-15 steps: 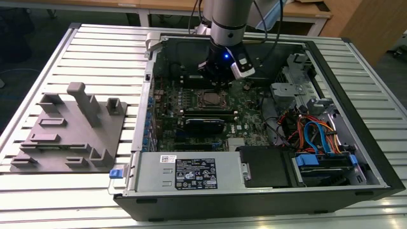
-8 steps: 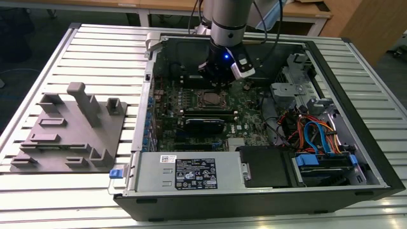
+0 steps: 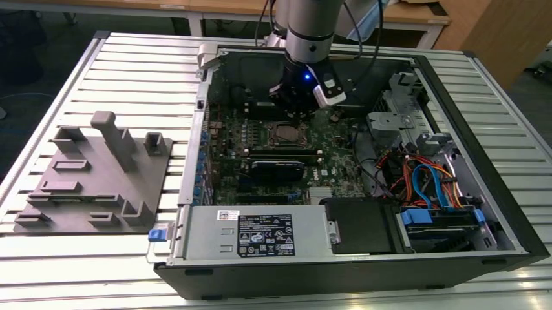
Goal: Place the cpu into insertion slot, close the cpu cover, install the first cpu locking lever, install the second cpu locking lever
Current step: 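Install the first cpu locking lever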
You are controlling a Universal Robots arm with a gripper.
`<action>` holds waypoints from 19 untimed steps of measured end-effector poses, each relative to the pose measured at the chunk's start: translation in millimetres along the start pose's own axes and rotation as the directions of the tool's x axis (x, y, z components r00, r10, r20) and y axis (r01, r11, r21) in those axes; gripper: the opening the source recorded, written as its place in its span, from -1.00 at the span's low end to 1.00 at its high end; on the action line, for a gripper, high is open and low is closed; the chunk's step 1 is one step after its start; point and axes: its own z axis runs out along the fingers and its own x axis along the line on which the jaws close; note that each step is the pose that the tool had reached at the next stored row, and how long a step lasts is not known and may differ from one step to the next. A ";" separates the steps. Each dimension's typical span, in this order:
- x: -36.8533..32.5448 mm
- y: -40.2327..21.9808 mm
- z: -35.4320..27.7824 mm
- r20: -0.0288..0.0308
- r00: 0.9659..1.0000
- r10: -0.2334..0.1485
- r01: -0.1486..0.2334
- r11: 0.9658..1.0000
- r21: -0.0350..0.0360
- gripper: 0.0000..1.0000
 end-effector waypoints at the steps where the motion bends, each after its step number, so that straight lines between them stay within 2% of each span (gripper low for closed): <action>1: 0.0 0.0 -0.4 0.000 1.000 0.000 0.000 1.000 -0.001 -0.80; 14: 0.1 0.1 -8.6 0.000 1.000 0.000 0.000 1.000 -0.001 -0.80; 19: 7.2 0.0 -9.1 0.000 1.000 0.000 0.000 1.000 -0.003 -0.80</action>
